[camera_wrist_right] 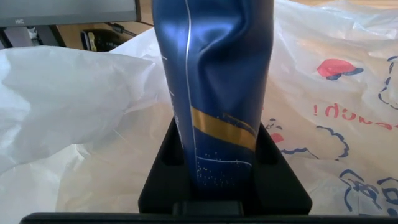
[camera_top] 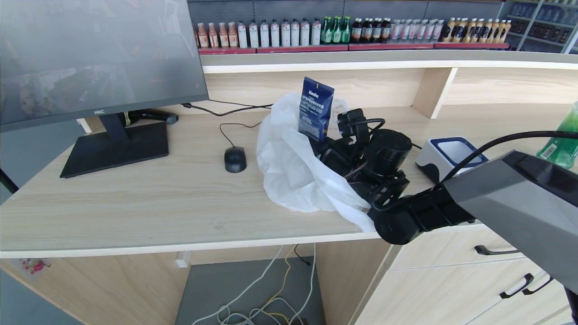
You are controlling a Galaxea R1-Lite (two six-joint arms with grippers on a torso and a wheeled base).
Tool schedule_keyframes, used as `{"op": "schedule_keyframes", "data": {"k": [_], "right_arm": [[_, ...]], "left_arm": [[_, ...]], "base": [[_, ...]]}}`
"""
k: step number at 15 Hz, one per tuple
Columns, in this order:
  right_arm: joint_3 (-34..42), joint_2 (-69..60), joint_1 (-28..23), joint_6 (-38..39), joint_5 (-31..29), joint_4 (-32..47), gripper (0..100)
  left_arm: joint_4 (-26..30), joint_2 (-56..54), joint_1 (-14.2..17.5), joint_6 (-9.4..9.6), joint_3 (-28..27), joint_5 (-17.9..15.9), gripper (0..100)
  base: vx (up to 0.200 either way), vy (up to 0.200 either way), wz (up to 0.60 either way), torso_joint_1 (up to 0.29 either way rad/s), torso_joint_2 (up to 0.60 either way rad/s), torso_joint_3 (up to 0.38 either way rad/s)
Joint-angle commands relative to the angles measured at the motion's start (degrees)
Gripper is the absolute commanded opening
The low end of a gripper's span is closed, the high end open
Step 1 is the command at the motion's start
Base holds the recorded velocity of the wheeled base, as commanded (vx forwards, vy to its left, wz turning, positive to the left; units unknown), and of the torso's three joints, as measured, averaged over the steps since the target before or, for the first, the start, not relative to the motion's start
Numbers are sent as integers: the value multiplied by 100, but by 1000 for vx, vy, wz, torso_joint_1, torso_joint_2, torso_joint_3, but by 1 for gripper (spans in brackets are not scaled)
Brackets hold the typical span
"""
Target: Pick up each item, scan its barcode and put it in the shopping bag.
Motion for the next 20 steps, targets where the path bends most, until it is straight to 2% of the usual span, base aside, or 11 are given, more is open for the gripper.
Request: {"op": "schedule_keyframes", "data": {"k": [1,7,8,20], "right_arm": [[15,44,9,-9,2,14,0],[94,35,44,-27,2,-3,0],[94,35,44,-27,2,-3,100],[112,-220,53,-18,37,-170,100]], "left_arm": [[0,-2,-4,1,0,0,100],[0,-2,-4,1,0,0,100],[0,-2,5,-7,0,0,100],[0,-2,-4,1,0,0,100]], "base": [[0,0,0,0,0,0],[0,0,0,0,0,0],[0,0,0,0,0,0],[0,0,0,0,0,0]]}}
